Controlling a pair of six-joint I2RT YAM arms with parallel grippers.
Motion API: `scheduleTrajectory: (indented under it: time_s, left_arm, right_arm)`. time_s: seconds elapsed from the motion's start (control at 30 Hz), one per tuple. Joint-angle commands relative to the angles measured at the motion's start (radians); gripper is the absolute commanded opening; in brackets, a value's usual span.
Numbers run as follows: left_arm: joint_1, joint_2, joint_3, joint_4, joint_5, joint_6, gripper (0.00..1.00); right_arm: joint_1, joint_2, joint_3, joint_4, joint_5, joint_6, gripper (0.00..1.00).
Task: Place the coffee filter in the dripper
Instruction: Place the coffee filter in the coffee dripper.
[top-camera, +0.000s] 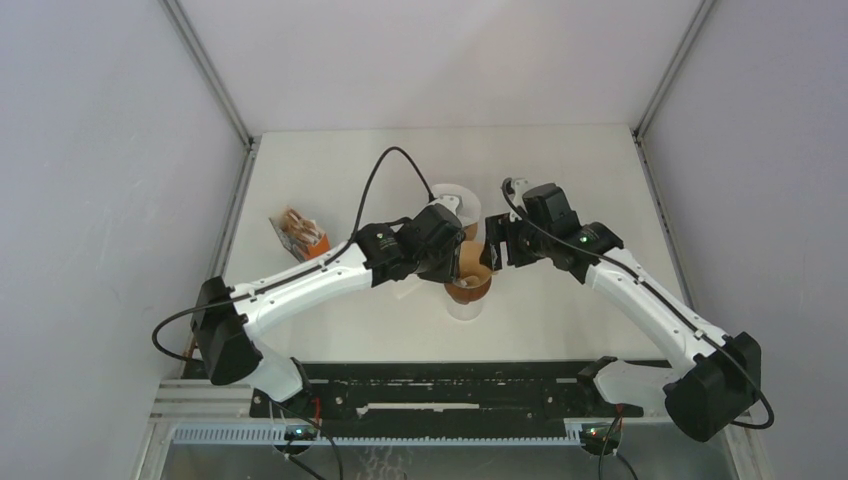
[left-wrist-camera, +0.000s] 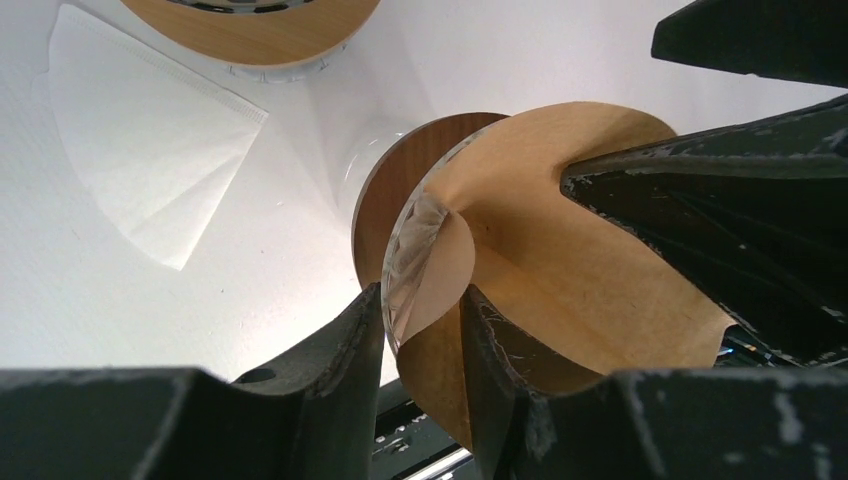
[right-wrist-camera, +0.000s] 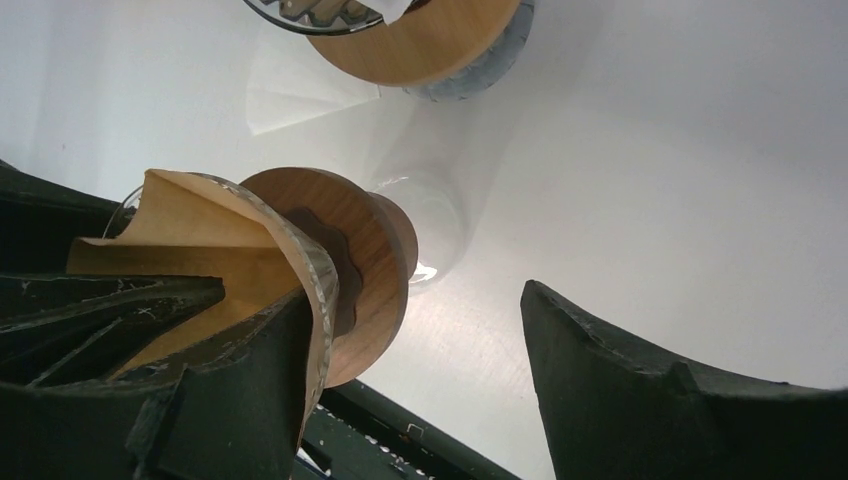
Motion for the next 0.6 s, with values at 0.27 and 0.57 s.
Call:
scheduleTrajectory:
  time_s: [0.27, 0.57]
  left_arm:
    - [-0.004, -0.015, 0.066, -0.022, -0.039, 0.021, 0.39]
    - [-0.003, -0.049, 0.061, -0.004, -0.058, 0.013, 0.44]
  right_arm:
    - [-0.001, -0.035, -0.026, 0.073, -0.025, 0.006, 0.80]
    - [0.000, -0.071, 0.005, 0.079, -0.064, 0.005, 0.81]
